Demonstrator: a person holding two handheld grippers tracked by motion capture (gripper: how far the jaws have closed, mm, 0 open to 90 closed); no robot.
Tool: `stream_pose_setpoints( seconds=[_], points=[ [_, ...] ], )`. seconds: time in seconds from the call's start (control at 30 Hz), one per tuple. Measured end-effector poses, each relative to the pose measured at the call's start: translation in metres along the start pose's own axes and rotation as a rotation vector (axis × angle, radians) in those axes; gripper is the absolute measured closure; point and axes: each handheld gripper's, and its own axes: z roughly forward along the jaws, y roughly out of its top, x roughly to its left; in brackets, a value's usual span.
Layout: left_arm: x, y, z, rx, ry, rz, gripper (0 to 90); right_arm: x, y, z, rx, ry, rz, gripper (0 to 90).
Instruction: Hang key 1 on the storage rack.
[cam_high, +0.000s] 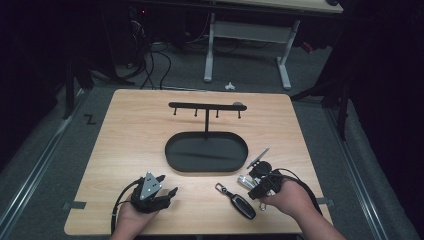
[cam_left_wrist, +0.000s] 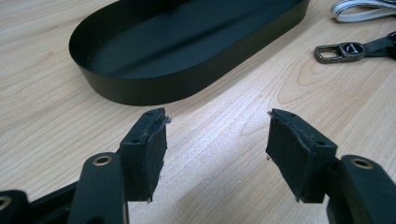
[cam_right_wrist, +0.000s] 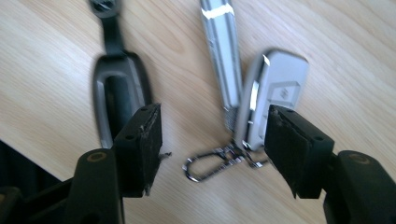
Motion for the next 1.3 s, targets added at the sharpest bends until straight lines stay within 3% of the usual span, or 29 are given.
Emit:
stream_pose_setpoints(
  seconds=[0.23, 0.57, 0.63, 0.67, 0.7, 0.73, 0.8, 0.83, 0.9, 0.93, 1.07, 1.1, 1.17, 1.2, 1.3],
  points=[
    [0.0, 0.0, 0.0, 0.005, -0.003, 0.002, 37.9, 0.02, 0.02, 0.007, 0.022, 0.037, -0.059, 33.9],
    [0.0, -0.001, 0.001, 0.014, -0.006, 0.01, 37.8, 0.045, 0.045, 0.03, 0.058, 0.062, -0.145, 45.0],
    [0.0, -0.001, 0.001, 0.017, -0.006, 0.012, 37.9, 0.046, 0.046, 0.031, 0.059, 0.06, -0.151, 45.0],
    [0.0, -0.001, 0.001, 0.017, -0.007, 0.011, 37.8, 0.05, 0.047, 0.032, 0.07, 0.054, -0.122, 45.0],
    [0.0, -0.001, 0.001, 0.017, -0.008, 0.012, 37.9, 0.046, 0.05, 0.035, 0.049, 0.046, -0.181, 45.2],
    [0.0, -0.001, 0.001, 0.019, -0.01, 0.013, 37.8, 0.051, 0.05, 0.035, 0.078, 0.044, -0.119, 46.3],
    [0.0, -0.001, 0.001, 0.02, -0.011, 0.016, 37.8, 0.05, 0.052, 0.039, 0.077, 0.049, -0.16, 47.4],
    [0.0, -0.001, 0.001, 0.02, -0.012, 0.017, 37.9, 0.054, 0.051, 0.039, 0.097, 0.051, -0.1, 48.1],
    [0.0, -0.001, 0.001, 0.018, -0.012, 0.016, 37.8, 0.047, 0.054, 0.043, 0.059, 0.048, -0.221, 50.5],
    [0.0, -0.001, 0.001, 0.018, -0.012, 0.016, 37.8, 0.053, 0.053, 0.042, 0.1, 0.049, -0.136, 51.5],
    [0.0, -0.001, 0.001, 0.021, -0.014, 0.018, 37.8, 0.054, 0.054, 0.045, 0.108, 0.045, -0.13, 55.4],
    [0.0, -0.001, 0.001, 0.022, -0.015, 0.019, 37.8, 0.053, 0.055, 0.045, 0.105, 0.044, -0.151, 56.5],
    [0.0, -0.001, 0.001, 0.022, -0.015, 0.02, 37.8, 0.057, 0.055, 0.046, 0.12, 0.04, -0.129, 59.4],
    [0.0, -0.001, 0.001, 0.024, -0.016, 0.021, 37.8, 0.056, 0.055, 0.048, 0.113, 0.039, -0.164, 60.7],
    [0.0, -0.001, 0.002, 0.021, -0.015, 0.023, 37.8, 0.056, 0.056, 0.049, 0.114, 0.027, -0.19, 63.8]
  ],
)
